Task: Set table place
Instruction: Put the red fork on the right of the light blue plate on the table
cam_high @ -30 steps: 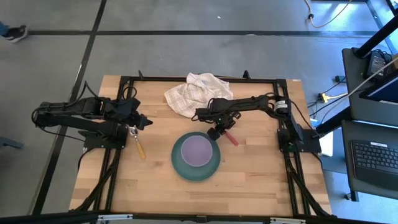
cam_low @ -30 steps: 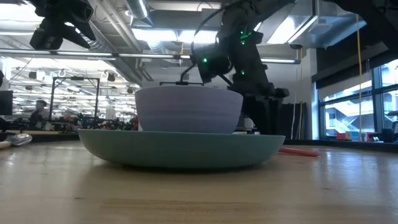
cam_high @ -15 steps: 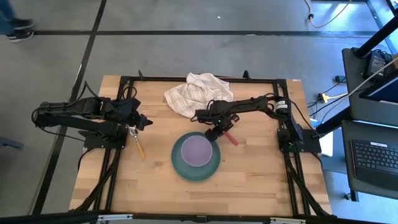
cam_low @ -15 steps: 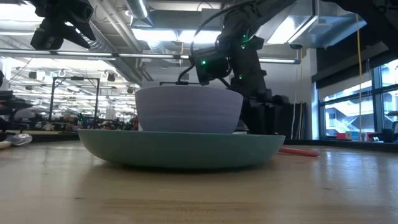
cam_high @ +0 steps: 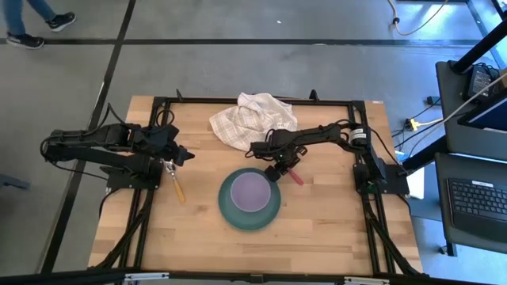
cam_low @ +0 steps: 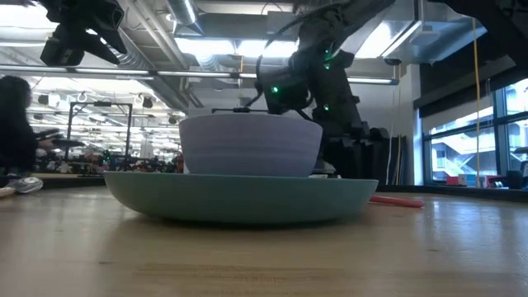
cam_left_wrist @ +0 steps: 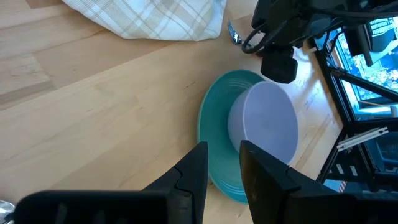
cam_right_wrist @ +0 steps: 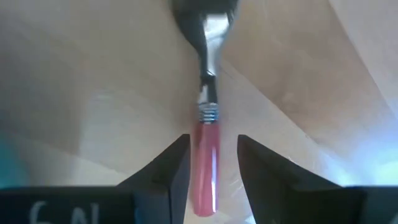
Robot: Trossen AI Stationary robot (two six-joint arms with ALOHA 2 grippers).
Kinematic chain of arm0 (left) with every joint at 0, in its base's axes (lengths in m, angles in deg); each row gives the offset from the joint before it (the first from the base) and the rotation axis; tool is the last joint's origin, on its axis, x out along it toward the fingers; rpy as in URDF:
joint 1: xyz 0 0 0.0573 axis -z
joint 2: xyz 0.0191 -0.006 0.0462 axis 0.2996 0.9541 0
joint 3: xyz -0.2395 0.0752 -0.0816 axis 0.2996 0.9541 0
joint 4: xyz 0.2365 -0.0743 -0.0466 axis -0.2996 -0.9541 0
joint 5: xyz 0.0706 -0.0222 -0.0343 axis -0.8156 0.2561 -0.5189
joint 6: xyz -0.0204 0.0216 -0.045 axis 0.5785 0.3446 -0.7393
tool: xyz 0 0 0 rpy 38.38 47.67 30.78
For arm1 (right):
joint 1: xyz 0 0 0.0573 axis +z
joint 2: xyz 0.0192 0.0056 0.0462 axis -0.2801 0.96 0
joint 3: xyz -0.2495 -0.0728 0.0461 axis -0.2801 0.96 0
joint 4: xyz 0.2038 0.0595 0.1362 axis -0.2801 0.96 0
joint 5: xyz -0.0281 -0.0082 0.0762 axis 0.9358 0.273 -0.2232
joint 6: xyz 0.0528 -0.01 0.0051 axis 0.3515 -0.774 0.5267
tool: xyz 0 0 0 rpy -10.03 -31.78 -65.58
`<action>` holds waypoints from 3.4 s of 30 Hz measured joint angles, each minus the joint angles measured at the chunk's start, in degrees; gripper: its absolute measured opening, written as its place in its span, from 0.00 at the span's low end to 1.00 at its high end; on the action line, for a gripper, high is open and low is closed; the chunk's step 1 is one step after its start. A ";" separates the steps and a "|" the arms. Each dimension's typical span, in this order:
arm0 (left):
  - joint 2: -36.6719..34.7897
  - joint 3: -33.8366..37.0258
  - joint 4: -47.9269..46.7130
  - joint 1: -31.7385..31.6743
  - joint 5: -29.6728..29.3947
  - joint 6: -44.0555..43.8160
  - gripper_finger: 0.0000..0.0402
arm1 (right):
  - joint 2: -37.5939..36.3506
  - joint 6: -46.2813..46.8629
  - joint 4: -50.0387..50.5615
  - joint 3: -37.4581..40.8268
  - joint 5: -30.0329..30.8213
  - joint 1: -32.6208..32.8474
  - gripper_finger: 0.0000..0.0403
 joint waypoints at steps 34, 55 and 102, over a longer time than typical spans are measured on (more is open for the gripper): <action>-0.02 0.00 0.02 0.01 -0.02 0.37 0.21 | -9.17 2.87 16.71 -8.70 2.98 0.27 0.12; 0.00 -0.02 0.04 -0.01 -1.75 2.25 0.21 | -20.13 56.47 13.54 -4.82 6.94 19.56 0.12; 0.00 -0.02 4.72 -0.01 6.60 27.41 0.21 | -16.32 64.91 -20.42 18.34 -2.81 22.56 0.12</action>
